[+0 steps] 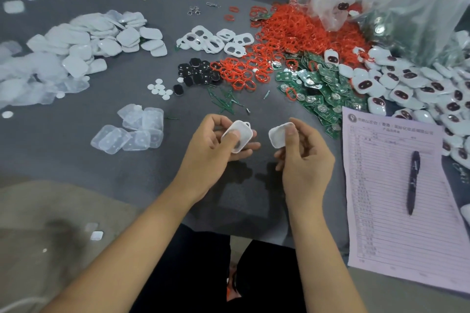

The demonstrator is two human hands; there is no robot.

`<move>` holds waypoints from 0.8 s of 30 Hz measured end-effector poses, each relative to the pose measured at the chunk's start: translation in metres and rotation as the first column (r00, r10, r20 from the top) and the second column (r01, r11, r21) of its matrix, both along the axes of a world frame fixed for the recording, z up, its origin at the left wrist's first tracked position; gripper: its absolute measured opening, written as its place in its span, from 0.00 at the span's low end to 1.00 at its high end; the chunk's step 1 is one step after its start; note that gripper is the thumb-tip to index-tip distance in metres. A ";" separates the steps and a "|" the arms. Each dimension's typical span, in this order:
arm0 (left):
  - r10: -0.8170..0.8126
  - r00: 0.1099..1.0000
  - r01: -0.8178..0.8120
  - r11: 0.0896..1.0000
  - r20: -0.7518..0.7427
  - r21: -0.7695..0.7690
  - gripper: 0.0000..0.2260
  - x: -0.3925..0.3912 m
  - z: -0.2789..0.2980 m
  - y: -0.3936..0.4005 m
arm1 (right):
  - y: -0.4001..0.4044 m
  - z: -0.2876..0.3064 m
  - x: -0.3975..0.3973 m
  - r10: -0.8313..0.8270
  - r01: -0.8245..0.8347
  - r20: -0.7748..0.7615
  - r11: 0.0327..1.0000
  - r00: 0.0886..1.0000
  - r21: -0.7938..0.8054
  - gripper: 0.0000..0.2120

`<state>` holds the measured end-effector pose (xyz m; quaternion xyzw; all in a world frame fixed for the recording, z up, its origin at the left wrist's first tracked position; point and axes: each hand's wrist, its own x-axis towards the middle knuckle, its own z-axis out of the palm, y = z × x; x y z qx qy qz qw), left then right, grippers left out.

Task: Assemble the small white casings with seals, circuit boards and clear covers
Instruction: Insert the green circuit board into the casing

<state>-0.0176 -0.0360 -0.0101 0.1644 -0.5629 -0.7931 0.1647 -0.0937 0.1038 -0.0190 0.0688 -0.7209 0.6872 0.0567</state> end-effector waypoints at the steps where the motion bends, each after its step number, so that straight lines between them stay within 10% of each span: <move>1: 0.002 1.000 -0.002 1.000 0.004 0.010 0.05 -0.001 0.000 0.000 | 0.000 0.000 0.000 0.010 -0.009 0.003 1.000 1.000 -0.018 0.08; 15: 0.031 0.999 -0.021 0.972 0.036 -0.233 0.05 0.000 -0.004 -0.002 | -0.003 0.000 0.004 0.152 -0.131 -0.079 0.966 0.985 0.224 0.05; 24: 0.044 0.997 -0.022 0.947 0.060 -0.322 0.04 0.000 -0.007 -0.002 | -0.002 0.003 0.004 0.180 -0.176 -0.043 0.981 0.983 0.086 0.06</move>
